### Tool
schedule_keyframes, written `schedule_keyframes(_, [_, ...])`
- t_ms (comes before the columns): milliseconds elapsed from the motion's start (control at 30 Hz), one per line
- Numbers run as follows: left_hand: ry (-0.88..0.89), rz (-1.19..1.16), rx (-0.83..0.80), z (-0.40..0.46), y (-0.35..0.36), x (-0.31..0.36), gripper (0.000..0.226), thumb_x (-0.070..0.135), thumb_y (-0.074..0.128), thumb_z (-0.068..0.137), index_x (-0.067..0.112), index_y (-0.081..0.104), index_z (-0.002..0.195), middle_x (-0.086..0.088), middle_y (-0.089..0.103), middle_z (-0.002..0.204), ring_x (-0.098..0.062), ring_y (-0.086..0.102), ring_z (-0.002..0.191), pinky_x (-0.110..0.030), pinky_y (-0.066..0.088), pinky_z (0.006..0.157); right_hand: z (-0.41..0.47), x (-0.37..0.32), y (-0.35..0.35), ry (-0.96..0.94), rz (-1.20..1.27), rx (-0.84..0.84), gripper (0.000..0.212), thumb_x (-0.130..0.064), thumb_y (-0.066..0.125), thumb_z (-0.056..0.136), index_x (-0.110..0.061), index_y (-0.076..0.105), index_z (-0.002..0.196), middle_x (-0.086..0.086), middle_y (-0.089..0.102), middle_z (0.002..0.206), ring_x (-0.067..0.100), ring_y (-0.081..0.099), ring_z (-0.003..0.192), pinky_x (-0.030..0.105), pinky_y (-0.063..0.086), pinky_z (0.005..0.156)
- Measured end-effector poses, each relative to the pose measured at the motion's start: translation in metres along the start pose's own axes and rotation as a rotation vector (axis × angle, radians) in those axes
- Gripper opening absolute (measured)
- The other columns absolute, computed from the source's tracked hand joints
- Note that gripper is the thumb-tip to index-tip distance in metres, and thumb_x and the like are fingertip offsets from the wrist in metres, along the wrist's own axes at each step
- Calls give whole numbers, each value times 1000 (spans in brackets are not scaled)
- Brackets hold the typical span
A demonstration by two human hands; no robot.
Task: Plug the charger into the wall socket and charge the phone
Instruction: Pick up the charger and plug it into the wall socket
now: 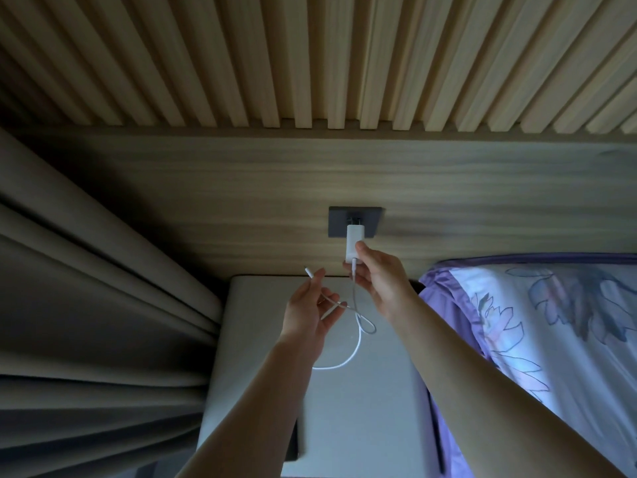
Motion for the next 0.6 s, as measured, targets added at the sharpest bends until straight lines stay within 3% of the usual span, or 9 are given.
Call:
schedule_keyframes(133, [-13,-13,40,-2,-3,-2,13,22,54,94,18,67,95,2,50,59,-8,54,49,-29,51,63,3,2,0,19,-72,28,13,-30,56,91,-20,61,84,12,68,99,23,65,95,25,48,75])
schedule_keyframes(400, [-39,1,74,-4,-8,-4,21,24,67,85,17,62,67,1,51,49,-10,49,42,-21,46,44,12,5,3,-1,-77,118,19,-35,60,87,-20,62,77,7,70,86,24,66,92,25,50,72])
schedule_keyframes(600, [-28,5,57,-5,-6,-1,10,23,66,86,15,69,80,0,51,53,-11,49,44,-22,47,44,10,4,1,-66,-121,243,40,-40,58,85,-6,63,63,8,67,69,22,56,68,35,45,74])
Point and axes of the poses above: each hand's wrist, its own z-axis towards the middle knuckle, its own y-axis out of the palm, x = y × z, the point moved 5 cm from there along z, towards the middle knuckle
